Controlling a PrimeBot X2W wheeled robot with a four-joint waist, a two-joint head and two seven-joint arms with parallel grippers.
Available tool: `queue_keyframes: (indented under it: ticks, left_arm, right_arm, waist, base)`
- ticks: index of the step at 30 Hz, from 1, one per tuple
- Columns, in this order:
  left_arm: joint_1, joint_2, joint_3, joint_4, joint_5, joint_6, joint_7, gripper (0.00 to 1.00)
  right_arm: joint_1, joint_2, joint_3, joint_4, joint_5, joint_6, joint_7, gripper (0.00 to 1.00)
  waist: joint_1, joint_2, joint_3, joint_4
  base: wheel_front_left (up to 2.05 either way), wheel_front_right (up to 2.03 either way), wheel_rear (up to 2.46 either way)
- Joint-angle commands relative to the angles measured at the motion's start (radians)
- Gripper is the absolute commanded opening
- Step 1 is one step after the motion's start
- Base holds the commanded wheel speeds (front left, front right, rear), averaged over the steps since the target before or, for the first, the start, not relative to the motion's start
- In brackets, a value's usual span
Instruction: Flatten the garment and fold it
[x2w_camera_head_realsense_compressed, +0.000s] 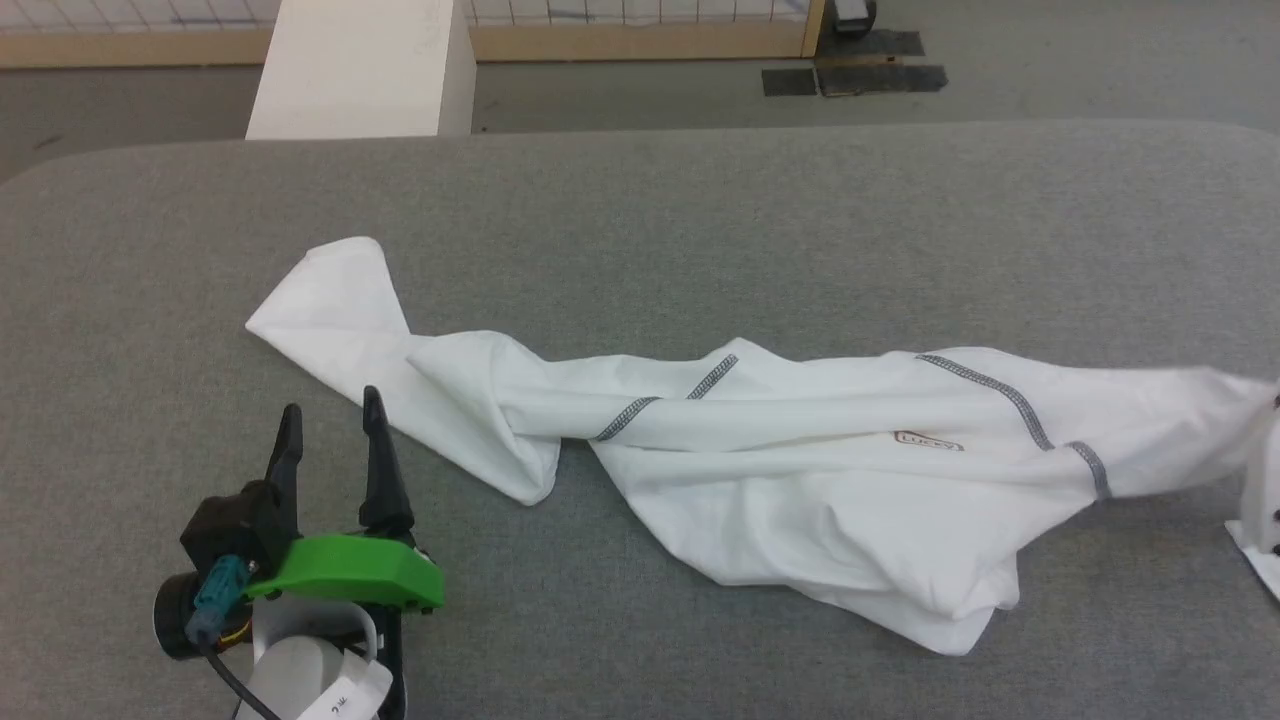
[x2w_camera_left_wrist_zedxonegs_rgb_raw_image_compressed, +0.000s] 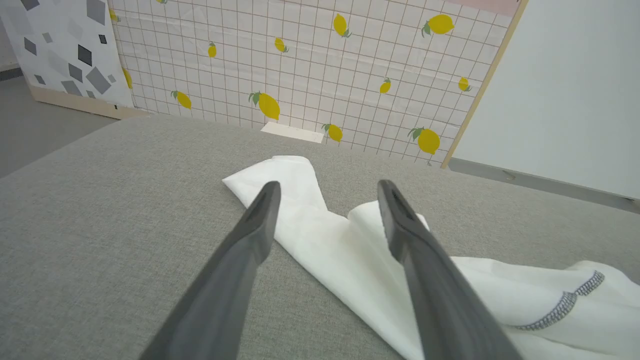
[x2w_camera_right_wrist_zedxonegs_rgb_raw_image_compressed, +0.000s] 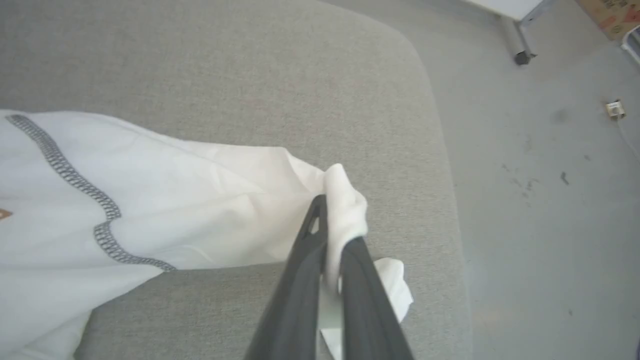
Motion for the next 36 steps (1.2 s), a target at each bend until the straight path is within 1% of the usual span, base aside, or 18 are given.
queue_keyframes:
  ticks: [1,4,5,6,7,10,13,15,17,21,24,28,31,32,36]
  left_arm:
    - [-0.022,-0.003,-0.002,0.003,0.005,-0.009,-0.008,1.00]
    - [-0.029,-0.003,-0.007,0.010,0.009,-0.011,-0.008,1.00]
    - [-0.030,-0.003,-0.008,0.012,0.010,-0.011,-0.008,1.00]
    - [-0.030,-0.003,-0.008,0.014,0.012,-0.013,-0.008,1.00]
    - [-0.029,-0.003,-0.008,0.016,0.013,-0.013,-0.008,1.00]
    - [-0.025,-0.003,-0.009,0.020,0.019,-0.016,-0.008,1.00]
    - [-0.013,-0.003,-0.017,0.018,0.023,-0.021,-0.008,1.00]
    - [-0.002,-0.003,-0.026,0.021,0.023,-0.027,-0.008,1.00]
    - [0.009,-0.003,-0.044,0.029,0.018,-0.034,-0.008,1.00]
    - [0.013,-0.003,-0.110,0.057,-0.002,-0.053,0.012,1.00]
    - [0.004,-0.003,-0.166,0.074,-0.027,-0.059,0.042,1.00]
    - [-0.017,-0.003,-0.255,0.115,-0.073,-0.059,0.114,1.00]
    - [-0.038,-0.003,-0.315,0.161,-0.123,-0.035,0.205,1.00]
    - [-0.044,-0.003,-0.324,0.168,-0.133,-0.029,0.219,1.00]
    - [-0.090,-0.003,-0.365,0.213,-0.183,0.021,0.303,1.00]
  right_arm:
    - [0.001,0.015,-0.005,0.051,0.005,-0.002,-0.028,0.00]
    - [-0.008,0.046,-0.013,0.189,0.004,-0.002,-0.086,0.00]
    - [-0.013,0.055,-0.021,0.218,0.002,-0.002,-0.104,0.02]
    - [-0.017,0.066,-0.027,0.247,-0.004,-0.002,-0.129,0.62]
    - [-0.021,0.082,-0.042,0.269,-0.008,-0.002,-0.154,1.00]
    - [-0.024,0.133,-0.092,0.274,-0.022,-0.002,-0.251,1.00]
    - [-0.005,0.202,-0.115,0.209,-0.024,-0.002,-0.382,1.00]
    - [0.027,0.234,-0.097,0.152,-0.021,-0.002,-0.469,1.00]
    - [0.075,0.258,-0.053,0.098,-0.004,-0.002,-0.553,1.00]
    - [0.172,0.290,0.017,0.027,0.015,-0.002,-0.656,1.00]
    - [0.220,0.302,0.045,0.012,0.022,-0.002,-0.696,1.00]
    - [0.269,0.310,0.065,0.029,0.025,-0.002,-0.680,1.00]
    - [0.273,0.312,0.065,0.034,0.038,-0.002,-0.682,1.00]
    - [0.272,0.312,0.065,0.036,0.043,-0.002,-0.685,1.00]
    - [0.260,0.312,0.078,0.040,0.058,-0.002,-0.696,1.00]
  waist:
    - [0.0000,0.0000,0.026,0.017]
    - [0.0000,0.0000,0.038,0.021]
    - [0.0000,0.0000,0.038,0.021]
    - [0.0000,0.0000,0.038,0.021]
    - [0.0000,0.0000,0.035,0.020]
    - [0.0000,0.0000,0.017,0.016]
    - [0.0000,0.0000,-0.013,0.007]
    - [0.0000,0.0000,-0.036,-0.002]
    - [0.0000,0.0000,-0.057,-0.014]
    - [0.0000,0.0000,-0.083,-0.036]
    - [0.0000,0.0000,-0.086,-0.051]
    - [0.0000,0.0000,-0.083,-0.079]
    - [0.0000,0.0000,-0.073,-0.106]
    - [0.0000,0.0000,-0.071,-0.110]
    - [0.0000,0.0000,-0.055,-0.134]
  base:
    - [0.00,0.00,0.00]
    - [0.00,0.00,0.00]
    - [0.00,0.00,0.00]
    - [0.00,0.00,0.00]
    - [0.00,0.00,0.00]
    - [0.00,0.00,0.00]
    - [0.00,0.00,0.00]
    - [0.00,0.00,0.00]
    - [0.00,0.00,0.00]
    - [0.00,0.00,0.00]
    - [0.00,0.00,0.00]
    - [0.00,0.00,0.00]
    - [0.00,0.00,0.00]
    - [0.00,0.00,0.00]
    - [0.00,0.00,0.00]
